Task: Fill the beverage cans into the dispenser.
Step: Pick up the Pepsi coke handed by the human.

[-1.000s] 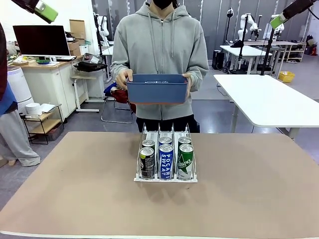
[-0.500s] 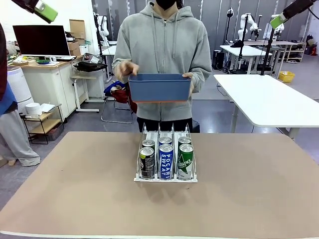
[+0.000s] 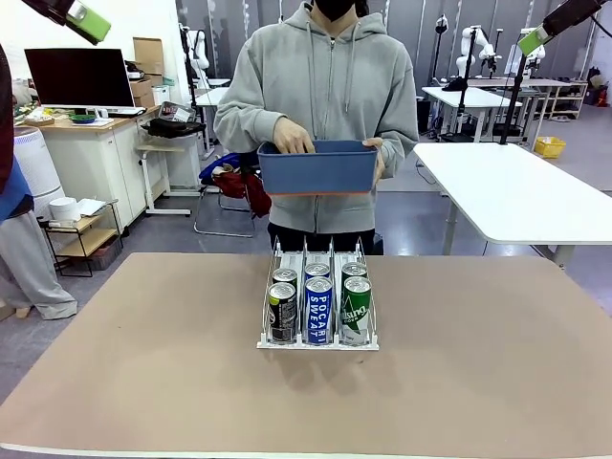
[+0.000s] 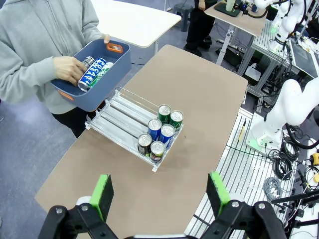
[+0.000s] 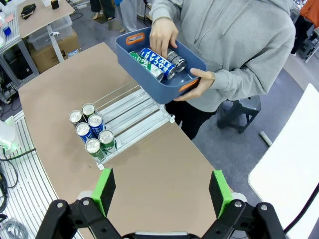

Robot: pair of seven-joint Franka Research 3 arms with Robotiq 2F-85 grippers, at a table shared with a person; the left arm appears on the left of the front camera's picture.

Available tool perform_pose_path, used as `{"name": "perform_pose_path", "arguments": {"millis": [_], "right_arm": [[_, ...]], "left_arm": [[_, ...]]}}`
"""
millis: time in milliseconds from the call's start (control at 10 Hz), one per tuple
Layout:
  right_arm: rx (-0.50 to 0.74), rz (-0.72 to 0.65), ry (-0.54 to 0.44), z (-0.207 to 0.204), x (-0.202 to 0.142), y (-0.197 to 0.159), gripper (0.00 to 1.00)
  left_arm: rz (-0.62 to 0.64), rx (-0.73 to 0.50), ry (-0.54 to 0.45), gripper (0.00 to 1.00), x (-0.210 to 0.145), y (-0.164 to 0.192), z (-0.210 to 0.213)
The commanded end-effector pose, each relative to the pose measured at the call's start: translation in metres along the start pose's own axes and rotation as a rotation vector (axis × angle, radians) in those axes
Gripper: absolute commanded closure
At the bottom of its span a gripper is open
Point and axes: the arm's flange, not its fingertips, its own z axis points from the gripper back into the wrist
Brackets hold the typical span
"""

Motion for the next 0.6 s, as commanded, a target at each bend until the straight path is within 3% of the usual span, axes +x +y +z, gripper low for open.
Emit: {"name": "perform_pose_path", "arguments": {"millis": [0, 500], "right_arm": [[0.0, -0.001, -0.001, 0.0002, -0.0001, 0.0, 0.0], [0.0, -0.001, -0.001, 0.0002, -0.0001, 0.0, 0.0]], "left_arm": [[-0.001, 0.001, -0.001, 0.0, 0.0, -0.0003, 0.0005], [-0.001, 0.001, -0.001, 0.0, 0.0, -0.0003, 0.0005]]}}
